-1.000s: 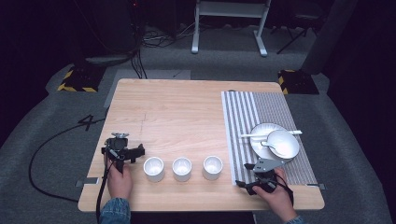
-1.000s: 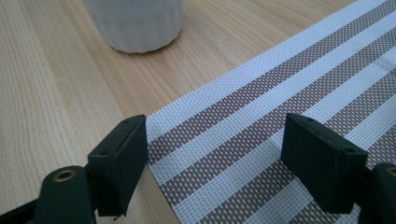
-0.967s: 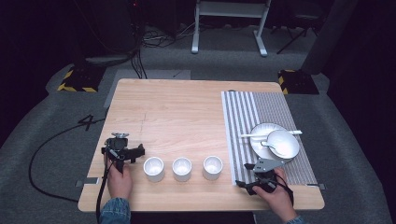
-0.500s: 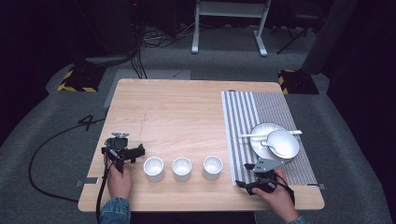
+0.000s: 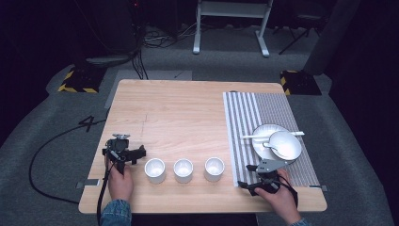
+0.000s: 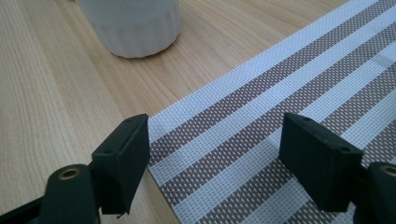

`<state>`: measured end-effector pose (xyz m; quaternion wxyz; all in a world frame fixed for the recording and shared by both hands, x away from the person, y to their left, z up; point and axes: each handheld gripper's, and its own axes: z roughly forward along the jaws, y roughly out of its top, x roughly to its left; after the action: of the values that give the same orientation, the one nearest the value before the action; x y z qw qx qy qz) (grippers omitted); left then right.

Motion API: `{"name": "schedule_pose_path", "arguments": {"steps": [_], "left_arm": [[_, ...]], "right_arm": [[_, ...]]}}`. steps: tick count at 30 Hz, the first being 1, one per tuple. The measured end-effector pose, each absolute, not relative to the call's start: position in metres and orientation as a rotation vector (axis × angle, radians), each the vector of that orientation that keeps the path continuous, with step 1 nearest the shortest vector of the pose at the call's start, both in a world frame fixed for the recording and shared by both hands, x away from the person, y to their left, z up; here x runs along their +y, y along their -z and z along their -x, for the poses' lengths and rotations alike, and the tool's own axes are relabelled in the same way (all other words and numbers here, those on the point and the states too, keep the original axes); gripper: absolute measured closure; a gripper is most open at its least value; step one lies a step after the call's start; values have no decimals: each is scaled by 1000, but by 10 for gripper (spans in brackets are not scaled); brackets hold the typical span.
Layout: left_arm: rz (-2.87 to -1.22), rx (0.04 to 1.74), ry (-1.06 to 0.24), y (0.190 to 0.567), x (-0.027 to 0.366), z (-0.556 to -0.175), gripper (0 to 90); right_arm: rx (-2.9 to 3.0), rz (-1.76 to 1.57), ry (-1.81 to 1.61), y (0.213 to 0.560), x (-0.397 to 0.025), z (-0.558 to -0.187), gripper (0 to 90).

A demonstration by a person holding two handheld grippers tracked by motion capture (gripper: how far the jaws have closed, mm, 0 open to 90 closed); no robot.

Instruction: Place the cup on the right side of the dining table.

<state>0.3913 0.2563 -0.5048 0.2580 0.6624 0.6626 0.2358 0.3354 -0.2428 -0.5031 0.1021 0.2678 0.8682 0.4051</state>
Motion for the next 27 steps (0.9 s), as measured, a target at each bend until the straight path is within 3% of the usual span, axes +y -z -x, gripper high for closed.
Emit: {"name": "schedule_pose_path", "arguments": {"steps": [27], "left_arm": [[-1796,1797,-639,505,256,-391,1]], "right_arm": [[2563,-607,-1233,441,-187,-335,230]]}}
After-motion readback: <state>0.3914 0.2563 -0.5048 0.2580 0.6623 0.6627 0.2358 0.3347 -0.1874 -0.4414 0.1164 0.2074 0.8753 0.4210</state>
